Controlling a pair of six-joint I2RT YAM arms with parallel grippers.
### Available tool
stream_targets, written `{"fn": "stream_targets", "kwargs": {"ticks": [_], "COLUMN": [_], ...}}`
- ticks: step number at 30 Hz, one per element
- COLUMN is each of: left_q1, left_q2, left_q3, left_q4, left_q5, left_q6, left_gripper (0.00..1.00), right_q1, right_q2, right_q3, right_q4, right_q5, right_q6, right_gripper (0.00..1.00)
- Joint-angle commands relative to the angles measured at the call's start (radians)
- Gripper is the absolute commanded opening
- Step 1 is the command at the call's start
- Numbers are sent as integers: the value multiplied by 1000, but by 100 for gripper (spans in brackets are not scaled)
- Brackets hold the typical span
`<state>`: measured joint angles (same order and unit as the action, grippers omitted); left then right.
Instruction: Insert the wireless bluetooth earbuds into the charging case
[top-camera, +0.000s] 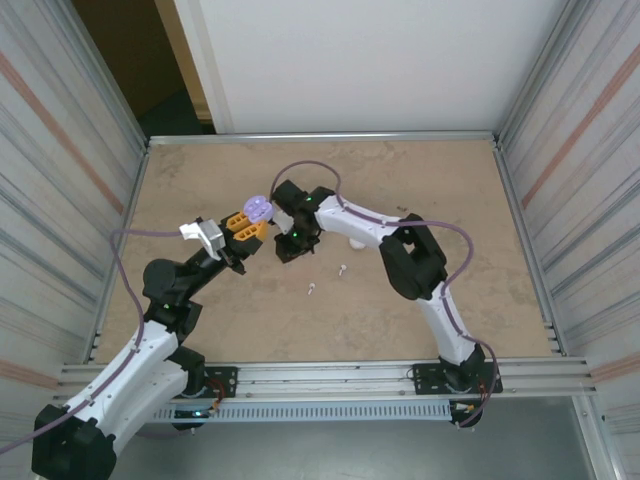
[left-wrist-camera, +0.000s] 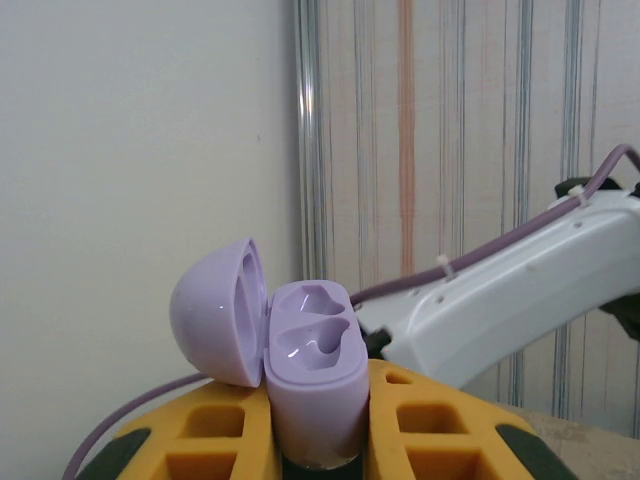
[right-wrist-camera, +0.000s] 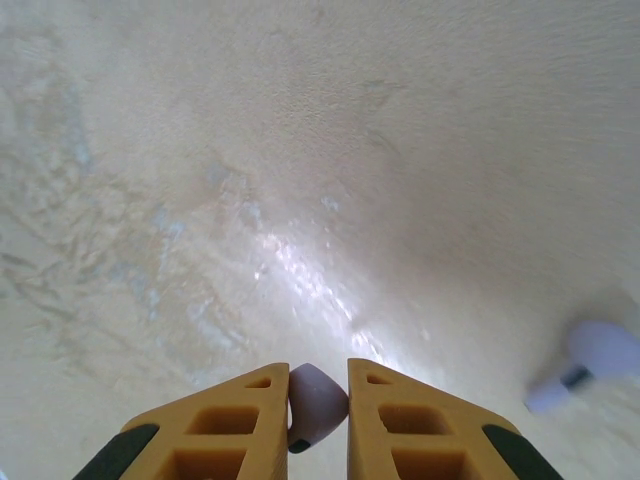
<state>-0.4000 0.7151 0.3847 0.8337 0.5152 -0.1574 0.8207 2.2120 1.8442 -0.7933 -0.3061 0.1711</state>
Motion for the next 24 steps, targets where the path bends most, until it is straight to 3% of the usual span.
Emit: {"fn": "stream_targets", "kwargs": {"ticks": [1, 14, 24], "left_q1": [6, 4, 1], "left_q2": [9, 159, 298], "left_q3": [30, 31, 71], "left_q4": [9, 86, 125], "left_q5": [1, 9, 101], "left_q6": [26, 32, 36], "left_gripper": [0, 0, 0], "right_q1": [-29, -168, -247], "right_q2": [-144, -534, -730], "right_q3": [-68, -345, -405], "right_q4": [36, 131, 146], "right_q5": [11, -113, -135], "right_q6": [-23, -22, -45], "right_gripper": [17, 17, 17]}}
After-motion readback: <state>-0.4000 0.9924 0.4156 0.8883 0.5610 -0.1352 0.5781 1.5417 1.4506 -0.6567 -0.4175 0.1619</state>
